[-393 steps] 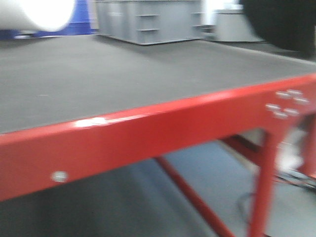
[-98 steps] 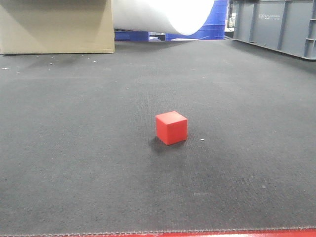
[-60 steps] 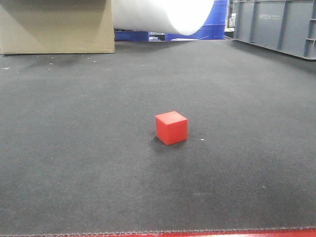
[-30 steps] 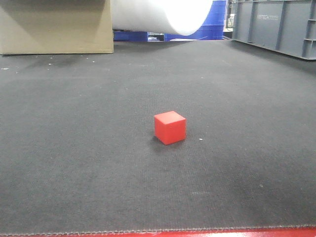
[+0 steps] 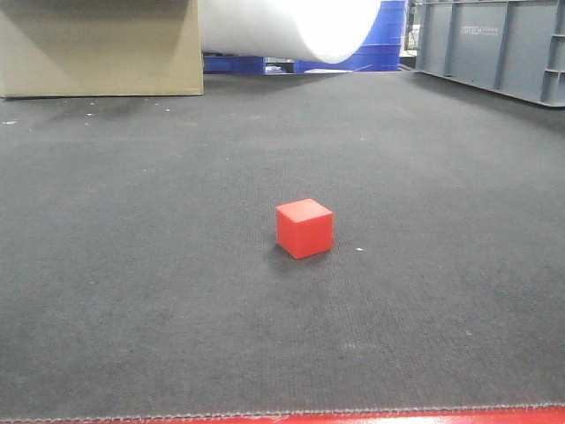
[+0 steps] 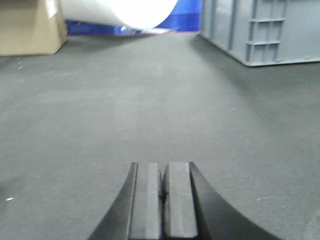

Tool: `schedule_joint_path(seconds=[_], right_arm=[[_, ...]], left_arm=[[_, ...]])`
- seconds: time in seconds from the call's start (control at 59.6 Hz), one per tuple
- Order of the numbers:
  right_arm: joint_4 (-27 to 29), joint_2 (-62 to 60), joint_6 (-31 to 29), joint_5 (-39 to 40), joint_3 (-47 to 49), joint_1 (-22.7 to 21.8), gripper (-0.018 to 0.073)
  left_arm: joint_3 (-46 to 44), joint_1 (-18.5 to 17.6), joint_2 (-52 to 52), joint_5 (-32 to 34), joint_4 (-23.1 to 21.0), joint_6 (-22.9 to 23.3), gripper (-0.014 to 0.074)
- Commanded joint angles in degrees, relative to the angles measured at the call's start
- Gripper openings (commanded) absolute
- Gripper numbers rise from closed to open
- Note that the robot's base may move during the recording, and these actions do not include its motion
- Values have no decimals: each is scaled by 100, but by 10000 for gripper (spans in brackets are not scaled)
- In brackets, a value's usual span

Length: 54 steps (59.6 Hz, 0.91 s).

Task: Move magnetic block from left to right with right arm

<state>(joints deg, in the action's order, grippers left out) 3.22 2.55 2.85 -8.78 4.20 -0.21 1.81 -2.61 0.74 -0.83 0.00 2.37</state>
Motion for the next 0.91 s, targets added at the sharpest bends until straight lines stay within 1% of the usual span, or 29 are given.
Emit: schedule_joint_path(seconds=[0.0, 0.101, 0.218, 0.268, 0.889], right_arm=[[-39, -127, -48, 878, -68, -123, 58], [-39, -399, -48, 878, -292, -253, 58], [-39, -420, -48, 1157, -582, -313, 58], [-39, -420, -48, 987, -567, -313, 58], [-39, -420, -48, 987, -567, -313, 58]], left_arm=[[59, 16, 60, 519, 0, 34, -116], [59, 16, 60, 519, 0, 34, -116], [59, 16, 60, 519, 0, 34, -116], [59, 16, 60, 519, 0, 34, -116], [59, 16, 60, 519, 0, 34, -116]])
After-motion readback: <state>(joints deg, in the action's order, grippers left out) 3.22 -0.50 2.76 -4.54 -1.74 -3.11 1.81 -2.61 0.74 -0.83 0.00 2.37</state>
